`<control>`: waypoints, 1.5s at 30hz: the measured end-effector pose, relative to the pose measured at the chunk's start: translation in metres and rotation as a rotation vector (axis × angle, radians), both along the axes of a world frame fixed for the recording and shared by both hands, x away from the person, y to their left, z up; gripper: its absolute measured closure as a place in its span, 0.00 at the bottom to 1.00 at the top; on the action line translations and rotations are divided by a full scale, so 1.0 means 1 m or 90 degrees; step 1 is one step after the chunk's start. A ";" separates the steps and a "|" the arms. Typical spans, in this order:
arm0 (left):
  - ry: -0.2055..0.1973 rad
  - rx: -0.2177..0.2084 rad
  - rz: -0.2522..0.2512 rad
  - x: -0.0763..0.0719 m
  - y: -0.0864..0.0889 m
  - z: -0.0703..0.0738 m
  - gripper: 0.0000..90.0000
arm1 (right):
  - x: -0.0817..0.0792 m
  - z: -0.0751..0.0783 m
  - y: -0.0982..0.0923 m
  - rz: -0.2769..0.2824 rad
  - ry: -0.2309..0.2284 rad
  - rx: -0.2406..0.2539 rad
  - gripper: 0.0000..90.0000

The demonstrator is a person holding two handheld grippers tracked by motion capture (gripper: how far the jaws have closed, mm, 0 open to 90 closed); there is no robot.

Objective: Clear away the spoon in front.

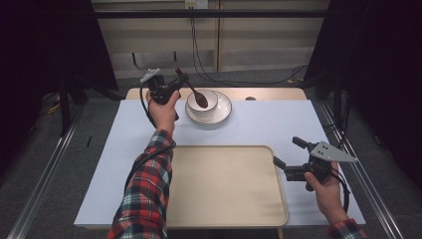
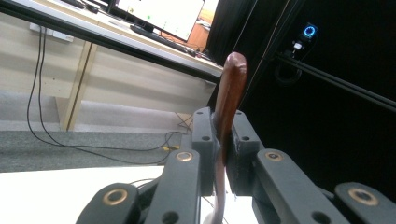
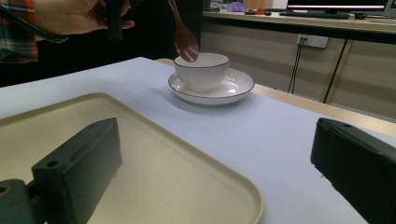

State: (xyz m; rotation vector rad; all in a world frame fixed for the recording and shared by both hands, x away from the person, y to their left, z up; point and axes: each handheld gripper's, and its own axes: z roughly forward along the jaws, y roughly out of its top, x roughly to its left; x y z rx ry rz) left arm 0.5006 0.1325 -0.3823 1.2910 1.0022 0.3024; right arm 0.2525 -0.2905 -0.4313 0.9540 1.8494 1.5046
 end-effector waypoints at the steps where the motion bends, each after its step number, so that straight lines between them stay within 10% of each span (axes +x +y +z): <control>1: 0.000 -0.003 0.001 -0.001 0.001 0.001 0.93 | 0.000 0.000 0.000 -0.003 0.001 -0.001 0.02; 45: 0.022 0.019 -0.112 -0.052 0.036 0.017 0.93 | -0.001 -0.001 0.003 0.006 -0.003 -0.006 0.01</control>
